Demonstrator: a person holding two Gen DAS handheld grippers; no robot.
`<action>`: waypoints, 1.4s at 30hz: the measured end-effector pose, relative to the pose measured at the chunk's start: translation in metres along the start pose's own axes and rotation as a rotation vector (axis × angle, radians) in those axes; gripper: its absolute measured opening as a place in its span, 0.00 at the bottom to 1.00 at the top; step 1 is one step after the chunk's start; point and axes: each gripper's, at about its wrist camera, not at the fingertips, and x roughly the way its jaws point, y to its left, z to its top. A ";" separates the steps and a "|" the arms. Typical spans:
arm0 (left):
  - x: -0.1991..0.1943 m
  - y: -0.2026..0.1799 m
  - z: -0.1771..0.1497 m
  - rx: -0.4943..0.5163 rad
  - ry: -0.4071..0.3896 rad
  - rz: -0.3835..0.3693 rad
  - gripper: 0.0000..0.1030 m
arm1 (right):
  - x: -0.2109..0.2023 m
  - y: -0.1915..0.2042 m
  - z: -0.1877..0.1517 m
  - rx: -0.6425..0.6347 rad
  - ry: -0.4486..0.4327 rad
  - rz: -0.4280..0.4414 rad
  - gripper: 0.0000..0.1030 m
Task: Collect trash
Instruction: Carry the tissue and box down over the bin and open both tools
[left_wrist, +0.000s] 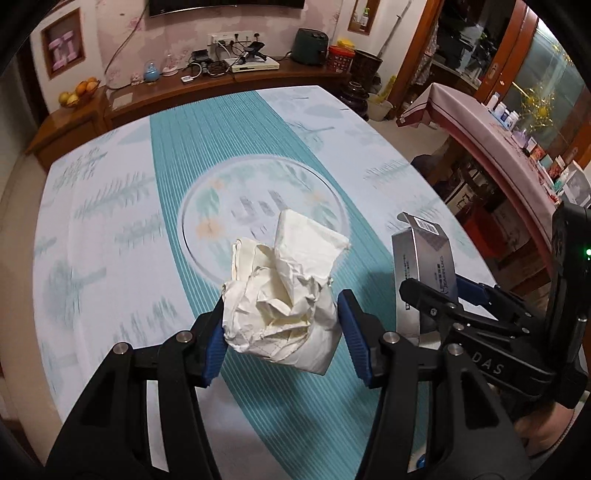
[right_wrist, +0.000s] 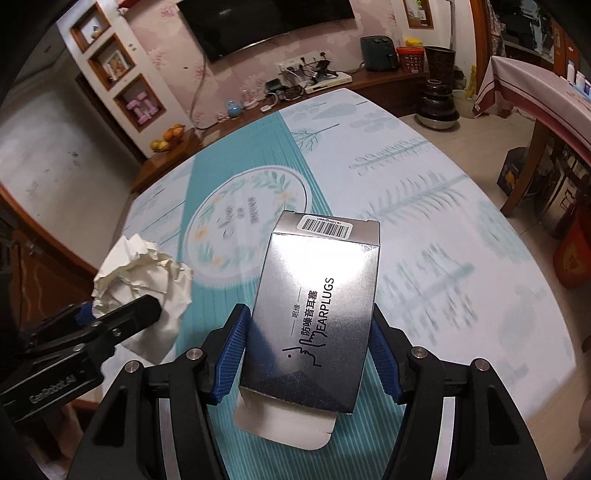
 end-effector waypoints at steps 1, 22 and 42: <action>-0.011 -0.011 -0.014 -0.009 -0.006 0.006 0.50 | -0.013 -0.004 -0.009 -0.007 -0.002 0.014 0.60; -0.134 -0.156 -0.233 -0.183 0.038 0.124 0.51 | -0.169 -0.069 -0.177 -0.109 0.142 0.188 0.60; 0.009 -0.130 -0.346 -0.236 0.225 0.130 0.51 | 0.029 -0.144 -0.319 0.104 0.490 0.086 0.60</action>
